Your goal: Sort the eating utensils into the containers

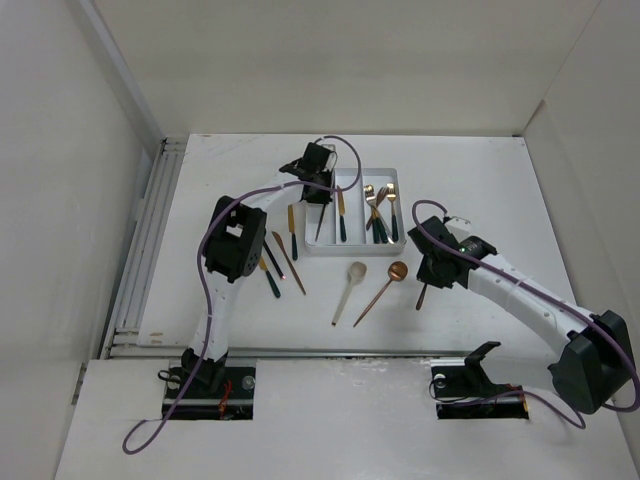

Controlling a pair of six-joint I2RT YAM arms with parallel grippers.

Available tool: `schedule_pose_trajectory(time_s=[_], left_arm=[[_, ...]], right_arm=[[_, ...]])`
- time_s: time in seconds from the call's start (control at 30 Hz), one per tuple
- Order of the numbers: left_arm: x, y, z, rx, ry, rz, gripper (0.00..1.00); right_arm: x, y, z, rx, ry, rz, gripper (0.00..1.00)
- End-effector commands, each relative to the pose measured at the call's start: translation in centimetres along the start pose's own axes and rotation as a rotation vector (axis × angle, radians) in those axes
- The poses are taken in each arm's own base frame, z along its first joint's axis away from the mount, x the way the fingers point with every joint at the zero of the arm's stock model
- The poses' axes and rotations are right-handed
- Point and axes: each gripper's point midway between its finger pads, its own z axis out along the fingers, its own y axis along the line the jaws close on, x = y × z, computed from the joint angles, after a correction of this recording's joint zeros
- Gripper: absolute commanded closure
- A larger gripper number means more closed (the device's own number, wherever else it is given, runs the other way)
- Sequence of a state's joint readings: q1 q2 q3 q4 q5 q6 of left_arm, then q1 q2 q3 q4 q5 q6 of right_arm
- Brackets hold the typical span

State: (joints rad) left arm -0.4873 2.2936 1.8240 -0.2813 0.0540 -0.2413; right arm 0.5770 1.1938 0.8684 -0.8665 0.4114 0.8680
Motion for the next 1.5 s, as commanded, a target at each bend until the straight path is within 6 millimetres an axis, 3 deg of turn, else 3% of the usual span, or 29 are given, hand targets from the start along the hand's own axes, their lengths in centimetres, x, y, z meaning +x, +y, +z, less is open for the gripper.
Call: schedule_pose_trajectory(time_s=[0.0, 0.1, 0.2, 0.27, 0.4, 0.57, 0.63, 0.73, 0.8, 0.83, 0.93, 1.07, 1.3, 1.47], left_arm=[[0.4, 0.5, -0.2, -0.042, 0.027, -0.025, 1.00], [-0.4, 0.0, -0.8, -0.026, 0.008, -0.050, 1.00], [-3.0, -0.8, -2.4, 0.011, -0.047, -0.076, 1.00], [-5.7, -1.3, -4.2, 0.035, -0.107, -0.095, 1.00], [-9.1, -1.5, -7.0, 0.070, -0.186, -0.125, 1.00], [-11.4, -3.2, -10.0, 0.143, -0.256, -0.145, 1.00], [-12.1, -4.2, -10.5, 0.196, -0.269, -0.152, 1.00], [-13.1, -8.3, -11.7, 0.325, -0.302, -0.134, 1.00], [-13.6, -10.8, -11.7, 0.391, -0.336, -0.103, 1.00], [-12.8, -13.0, -11.1, 0.440, -0.316, -0.104, 1.00], [-11.8, -17.0, -9.9, 0.548, -0.301, -0.114, 1.00], [-10.2, -20.5, -8.3, 0.612, -0.259, -0.166, 1.00], [-9.1, -20.8, -4.3, 0.573, -0.252, -0.234, 1.00], [-8.3, -19.9, -3.1, 0.514, -0.226, -0.259, 1.00]], right_arm=[[-0.6, 0.3, -0.3, -0.010, -0.020, 0.023, 1.00], [-0.6, 0.3, -0.3, -0.010, -0.020, 0.023, 1.00], [-0.7, 0.3, -0.5, -0.017, -0.025, 0.027, 1.00], [-0.7, 0.1, -0.7, -0.018, -0.026, 0.028, 1.00], [-1.4, 0.1, -1.0, -0.019, -0.053, 0.036, 1.00], [-1.4, 0.2, -1.0, -0.020, -0.053, 0.045, 1.00], [-1.4, 0.2, -1.0, -0.020, -0.053, 0.045, 1.00], [-1.6, 0.1, -1.4, -0.025, -0.057, 0.048, 1.00], [-1.6, 0.1, -1.4, -0.025, -0.057, 0.048, 1.00], [-1.9, 0.3, -1.6, -0.031, -0.063, 0.052, 1.00], [-1.8, 0.3, -1.7, -0.010, -0.045, 0.063, 1.00], [-1.7, 0.0, -2.2, 0.006, -0.033, 0.088, 1.00], [-2.2, -0.5, -3.4, 0.010, -0.043, 0.090, 1.00], [-2.6, -0.9, -4.1, 0.022, -0.045, 0.086, 1.00]])
